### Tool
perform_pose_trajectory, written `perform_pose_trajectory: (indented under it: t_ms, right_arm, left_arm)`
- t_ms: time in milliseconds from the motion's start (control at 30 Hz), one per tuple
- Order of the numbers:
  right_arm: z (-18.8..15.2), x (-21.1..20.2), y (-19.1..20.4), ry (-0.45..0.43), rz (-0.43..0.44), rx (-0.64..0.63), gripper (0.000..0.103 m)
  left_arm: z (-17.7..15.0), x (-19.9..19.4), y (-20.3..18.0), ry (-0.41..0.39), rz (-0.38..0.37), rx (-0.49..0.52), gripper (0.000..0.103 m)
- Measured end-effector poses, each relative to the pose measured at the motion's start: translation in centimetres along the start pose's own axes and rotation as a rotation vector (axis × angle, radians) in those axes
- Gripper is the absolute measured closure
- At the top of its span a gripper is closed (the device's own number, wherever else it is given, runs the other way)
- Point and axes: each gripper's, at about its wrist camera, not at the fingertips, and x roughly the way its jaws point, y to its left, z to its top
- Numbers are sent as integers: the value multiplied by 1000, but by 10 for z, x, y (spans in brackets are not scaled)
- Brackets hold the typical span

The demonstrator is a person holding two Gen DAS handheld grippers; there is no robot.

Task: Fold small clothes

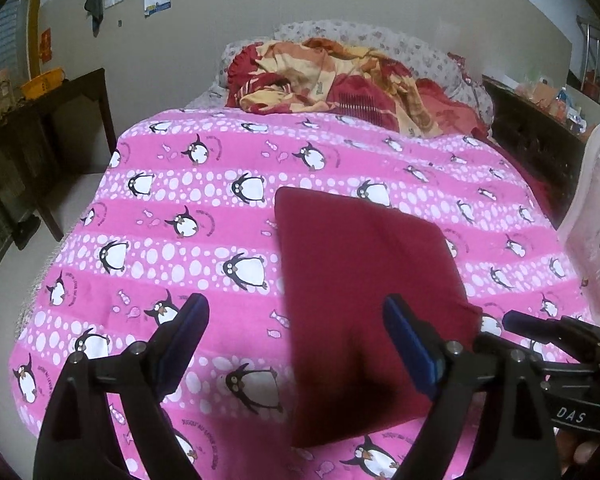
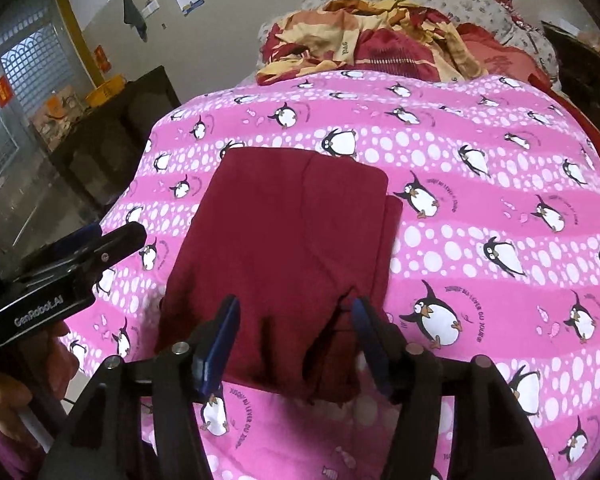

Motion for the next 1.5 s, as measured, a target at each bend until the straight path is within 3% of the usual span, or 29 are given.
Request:
perform_pose_trajectory:
  t_ms: [467,1500]
  right_arm:
    - [5,-19,14,-62,-59,-13,21]
    - [2,-3,7,-19,-122,15,17]
  left_arm:
    - [-2,-26,-4,-53,14,15,9]
    - [-9,-19,-1,-31,51,-24,9]
